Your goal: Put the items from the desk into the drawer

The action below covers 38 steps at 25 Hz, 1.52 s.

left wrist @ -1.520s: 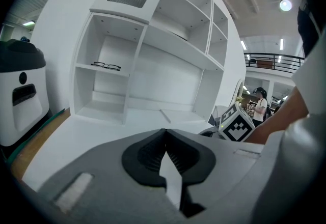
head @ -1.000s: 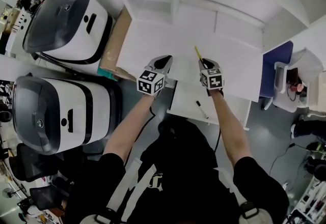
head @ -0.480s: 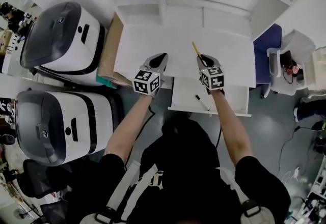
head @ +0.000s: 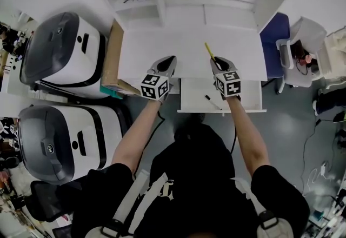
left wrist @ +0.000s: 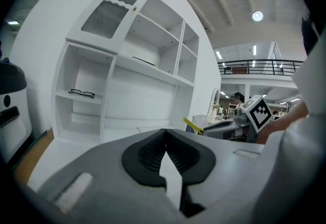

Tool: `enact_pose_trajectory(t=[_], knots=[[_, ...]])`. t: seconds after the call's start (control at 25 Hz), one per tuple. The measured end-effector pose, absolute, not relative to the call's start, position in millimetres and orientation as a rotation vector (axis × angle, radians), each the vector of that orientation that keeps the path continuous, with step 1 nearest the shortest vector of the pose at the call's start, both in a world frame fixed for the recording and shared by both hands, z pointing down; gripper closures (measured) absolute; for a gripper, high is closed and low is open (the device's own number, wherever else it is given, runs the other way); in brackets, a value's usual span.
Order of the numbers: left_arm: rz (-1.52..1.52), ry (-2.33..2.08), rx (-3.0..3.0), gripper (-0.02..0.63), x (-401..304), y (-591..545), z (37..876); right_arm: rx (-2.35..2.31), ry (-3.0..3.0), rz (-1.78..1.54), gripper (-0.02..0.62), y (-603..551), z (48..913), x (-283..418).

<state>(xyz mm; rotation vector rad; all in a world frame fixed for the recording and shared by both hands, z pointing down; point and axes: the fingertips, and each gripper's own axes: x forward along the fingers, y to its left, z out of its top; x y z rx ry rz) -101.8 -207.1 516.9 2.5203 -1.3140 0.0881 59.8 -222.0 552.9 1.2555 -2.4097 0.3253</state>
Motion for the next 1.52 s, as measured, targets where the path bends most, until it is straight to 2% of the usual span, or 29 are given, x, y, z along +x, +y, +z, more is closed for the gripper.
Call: enact_pose_trajectory(t=[0.72, 1.52], knots=[[0.172, -1.222, 2.532, 0.601, -80.5, -164.5, 543.4, 1.294, -2.368, 0.403, 0.546, -169.4, 581.6, 77.5], [0.306, -1.146, 2.431, 0.601, -72.0, -115.4, 624.3, 1.120, -2.197, 0.651, 0.546, -100.2, 713.1, 85.4]])
